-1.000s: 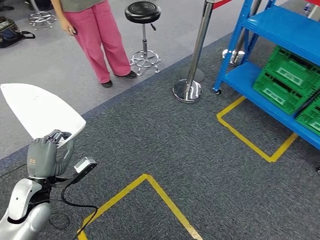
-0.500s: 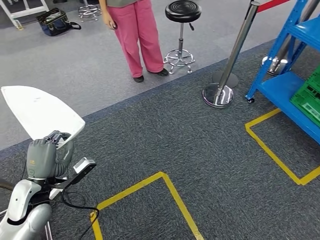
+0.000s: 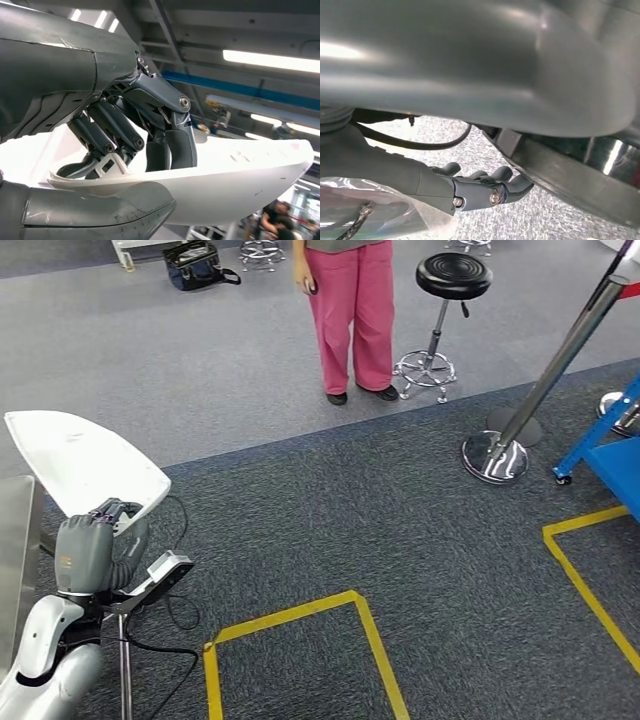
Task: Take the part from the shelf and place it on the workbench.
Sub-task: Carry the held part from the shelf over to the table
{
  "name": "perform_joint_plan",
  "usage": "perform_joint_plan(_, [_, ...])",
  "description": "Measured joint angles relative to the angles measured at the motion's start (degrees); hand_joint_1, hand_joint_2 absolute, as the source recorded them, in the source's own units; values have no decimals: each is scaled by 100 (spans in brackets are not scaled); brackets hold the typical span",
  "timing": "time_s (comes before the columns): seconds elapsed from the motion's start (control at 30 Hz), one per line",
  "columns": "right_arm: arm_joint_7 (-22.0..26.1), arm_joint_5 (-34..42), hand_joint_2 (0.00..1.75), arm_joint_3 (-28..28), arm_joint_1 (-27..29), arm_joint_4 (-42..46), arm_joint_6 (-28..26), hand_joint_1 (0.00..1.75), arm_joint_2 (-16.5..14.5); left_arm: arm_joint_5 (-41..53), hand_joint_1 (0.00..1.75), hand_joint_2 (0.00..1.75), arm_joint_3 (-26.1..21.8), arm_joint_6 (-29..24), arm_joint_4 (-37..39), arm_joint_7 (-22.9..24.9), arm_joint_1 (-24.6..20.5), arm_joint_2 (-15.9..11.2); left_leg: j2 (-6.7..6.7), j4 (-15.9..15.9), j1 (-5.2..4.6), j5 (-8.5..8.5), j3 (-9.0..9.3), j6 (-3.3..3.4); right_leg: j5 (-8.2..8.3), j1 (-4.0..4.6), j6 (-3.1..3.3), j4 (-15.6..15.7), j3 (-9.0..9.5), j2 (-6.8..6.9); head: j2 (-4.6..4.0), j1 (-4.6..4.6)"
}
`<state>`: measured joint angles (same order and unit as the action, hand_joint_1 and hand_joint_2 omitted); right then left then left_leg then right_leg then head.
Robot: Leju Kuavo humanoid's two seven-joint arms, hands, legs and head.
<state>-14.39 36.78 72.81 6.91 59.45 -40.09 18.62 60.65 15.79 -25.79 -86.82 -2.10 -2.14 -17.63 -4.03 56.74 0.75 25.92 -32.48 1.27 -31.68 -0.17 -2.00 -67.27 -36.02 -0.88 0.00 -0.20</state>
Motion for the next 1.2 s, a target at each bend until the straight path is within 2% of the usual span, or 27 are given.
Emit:
perform_joint_plan(0.03, [1, 1, 0, 1, -1, 1, 0, 0, 0, 0, 175, 175, -1, 0, 0, 0, -3, 3, -84, 8, -2, 1, -3, -25, 182, -31, -7, 417, 186, -166, 0, 4])
perform_joint_plan(0.1, [4, 2, 0, 8, -3, 5, 0, 0, 0, -1, 175, 175, -2, 1, -2, 0, -15, 9, -238, 31, 1, -13, -49, -97, 333, -78, 3, 940, 441, -434, 0, 5])
perform_joint_plan(0.13, [8, 3, 0, 12, -7, 8, 0, 0, 0, -2, 175, 175, -4, 2, -3, 0, -14, 12, -315, 34, 8, -31, -82, -139, 317, -80, 23, 1003, 478, -486, 0, 8])
perform_joint_plan(0.2, [15, 13, 0, 21, -17, 16, 0, 0, 0, -5, 175, 175, -8, 2, -4, 0, 2, 11, -427, 34, 36, -56, -129, -211, 330, -76, 92, 1024, 498, -338, 0, 11])
perform_joint_plan(0.23, [16, 19, 0, 24, -19, 20, 0, 0, 1, -8, 175, 175, -10, 2, -4, 0, 8, 10, -351, 91, 32, -12, -163, -236, 338, -77, 136, 1036, 507, -258, 0, 1])
perform_joint_plan(0.27, [15, 24, 0, 28, -16, 23, 0, 0, 2, -11, 175, 175, -13, 2, -4, 0, 5, 8, -196, 257, 23, 98, -241, -257, 344, -81, 176, 1052, 515, -169, 0, -20])
perform_joint_plan(0.33, [14, 31, 0, 36, 1, 26, 0, 0, 4, -15, 175, 175, -15, 3, -4, 0, -11, 14, 203, 944, 7, 474, -550, -288, 335, -56, 237, 1063, 521, 12, 0, -56])
perform_joint_plan(0.37, [14, 33, 0, 39, 9, 26, 0, 0, 4, -15, 175, 175, -14, 4, -4, 0, -11, 18, 304, 1355, 10, 651, -731, -299, 327, -38, 253, 1063, 520, 107, 0, -64])
perform_joint_plan(0.4, [14, 36, 0, 42, 14, 26, 0, 0, 4, -16, 175, 175, -11, 5, -4, 0, -4, 21, 347, 1645, 13, 742, -853, -302, 319, -20, 265, 1062, 522, 198, 0, -62])
perform_joint_plan(0.43, [13, 38, 0, 43, 17, 26, 0, 0, 4, -16, 175, 175, -10, 6, -4, 0, 3, 22, 363, 1731, 13, 721, -876, -295, 312, -4, 272, 1061, 526, 286, 0, -64])
perform_joint_plan(0.47, [11, 39, 0, 43, 19, 26, 0, 0, 4, -16, 175, 175, -11, 7, -4, 0, 8, 21, 381, 1576, 9, 593, -781, -278, 304, 12, 277, 1061, 536, 368, 0, -63])
perform_joint_plan(0.5, [10, 40, 0, 43, 20, 26, 0, 0, 4, -17, 175, 175, -13, 7, -4, 0, 8, 20, 435, 1228, -4, 401, -588, -248, 293, 27, 278, 1061, 552, 444, 0, -63])
perform_joint_plan(0.57, [10, 40, 0, 45, 22, 27, 1, 0, 4, -17, 175, 175, -19, 6, -5, 1, -6, 18, 757, 448, -80, 131, -174, -151, 262, 66, 256, 1052, 581, 578, 0, -62])
perform_joint_plan(0.63, [10, 40, 0, 47, 27, 28, 1, 0, 5, -19, 175, 175, -25, 6, -7, 2, -25, 17, 970, 100, -153, 92, -19, -77, 234, 103, 218, 1041, 591, 714, 0, -56])
perform_joint_plan(0.7, [6, 42, 0, 48, 29, 28, 0, 0, 13, -26, 175, 175, -32, 7, -9, 2, -20, 16, 837, 58, -143, 75, -30, -34, 204, 115, 172, 1043, 597, 845, 0, -55])
perform_joint_plan(0.73, [9, 42, 0, 49, 30, 28, -1, 0, 19, -31, 175, 175, -37, 6, -10, 2, -17, 16, 757, 37, -121, 57, -26, -8, 156, 110, 140, 1006, 587, 784, 0, -50])
perform_joint_plan(0.77, [19, 42, 0, 50, 24, 28, -1, 0, 24, -38, 175, 175, -40, 7, -11, 2, -21, 17, 689, 17, -97, 36, -21, 21, 62, 99, 109, 877, 532, 640, 0, -34])
perform_joint_plan(0.83, [76, 59, 0, 54, 5, 28, -1, 0, 28, -78, 175, 175, -38, 21, -13, -3, -36, 26, 580, -1, -67, 13, -23, 56, -269, 68, 54, 232, 229, 247, 0, 3])
perform_joint_plan(0.87, [110, 83, 0, 56, -7, 28, 0, 0, 29, -115, 175, 175, -34, 39, -13, -13, -36, 32, 530, 0, -64, 9, -31, 64, -439, 56, 38, -199, 12, 145, 0, 13])
perform_joint_plan(0.9, [140, 111, 0, 56, -15, 28, 0, 0, 30, -152, 175, 175, -30, 59, -12, -22, -29, 38, 479, 1, -62, 8, -34, 66, -533, 50, 25, -536, -173, 107, 0, 16])
perform_joint_plan(0.93, [158, 137, 0, 56, -22, 28, 0, 0, 30, -184, 175, 175, -25, 79, -11, -32, -21, 41, 433, 2, -61, 9, -33, 65, -513, 48, 17, -676, -269, 97, 0, 16])
perform_joint_plan(0.97, [168, 157, 0, 56, -30, 28, 0, 0, 31, -204, 175, 175, -21, 91, -11, -37, -15, 43, 395, 4, -58, 10, -26, 62, -375, 44, 13, -576, -253, 96, 0, 16])
perform_joint_plan(1.03, [172, 180, 0, 55, -38, 28, 0, 0, 31, -225, 175, 175, -16, 101, -13, -39, -15, 45, 337, 8, -50, 23, -1, 36, 78, 20, 9, 195, 69, 85, 0, 16])
perform_joint_plan(1.07, [175, 190, 0, 56, -40, 29, 0, 0, 31, -235, 175, 175, -17, 103, -13, -42, -17, 45, 313, 23, -57, 32, -1, 10, 236, 10, 13, 594, 250, 64, 0, 19])
perform_joint_plan(1.1, [182, 203, 0, 59, -41, 29, 0, 0, 31, -246, 175, 175, -19, 109, -13, -49, -21, 45, 295, 36, -67, 36, -9, -19, 329, 0, 25, 873, 382, 46, 0, 18])
perform_joint_plan(1.13, [196, 221, 0, 67, -44, 29, 0, 0, 31, -271, 175, 175, -19, 119, -13, -68, -22, 41, 284, 52, -80, 38, -23, -23, 349, -6, 35, 1005, 444, 28, 0, 18])
perform_joint_plan(1.2, [238, 272, 0, 86, -56, 28, 0, 0, 31, -362, 175, 175, -16, 143, -13, -130, -23, 34, 277, 69, -92, 31, -42, 30, 358, -3, 55, 1031, 461, 16, 0, 12])
